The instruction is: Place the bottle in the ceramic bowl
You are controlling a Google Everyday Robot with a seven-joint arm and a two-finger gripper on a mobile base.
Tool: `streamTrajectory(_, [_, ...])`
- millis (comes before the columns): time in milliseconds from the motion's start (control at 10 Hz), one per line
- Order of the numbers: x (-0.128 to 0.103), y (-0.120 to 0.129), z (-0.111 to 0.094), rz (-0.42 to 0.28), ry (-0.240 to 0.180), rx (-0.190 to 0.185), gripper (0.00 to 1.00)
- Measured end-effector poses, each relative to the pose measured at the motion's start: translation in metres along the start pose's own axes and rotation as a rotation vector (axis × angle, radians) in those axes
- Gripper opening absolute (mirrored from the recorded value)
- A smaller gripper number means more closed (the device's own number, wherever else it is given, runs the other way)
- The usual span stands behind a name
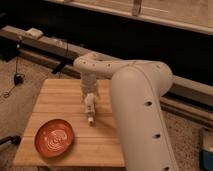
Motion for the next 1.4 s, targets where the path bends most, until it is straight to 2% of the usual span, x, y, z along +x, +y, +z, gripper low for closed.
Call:
streamTrajectory(400, [0.002,0.012,0.022,-0.011,0.039,-0.016,0.65])
streamTrajectory(700, [0.001,0.016,0.038,-0.019,0.060,-0.007,0.63])
streamTrajectory(800, [0.000,0.016,0.042,-0.021,0.065,-0.001,0.56])
streamTrajectory(900, [0.000,0.017,0.045,-0.023,0.070,0.001,0.44])
streamTrajectory(1100, [0.003,0.017,0.042,-0.028,0.069,-0.002,0.26])
streamTrajectory(1300, [0.012,0.026,0.017,-0.060,0.049,-0.007,0.05])
streamTrajectory(1400, [0.018,0.033,0.005,-0.084,0.044,-0.008,0.01])
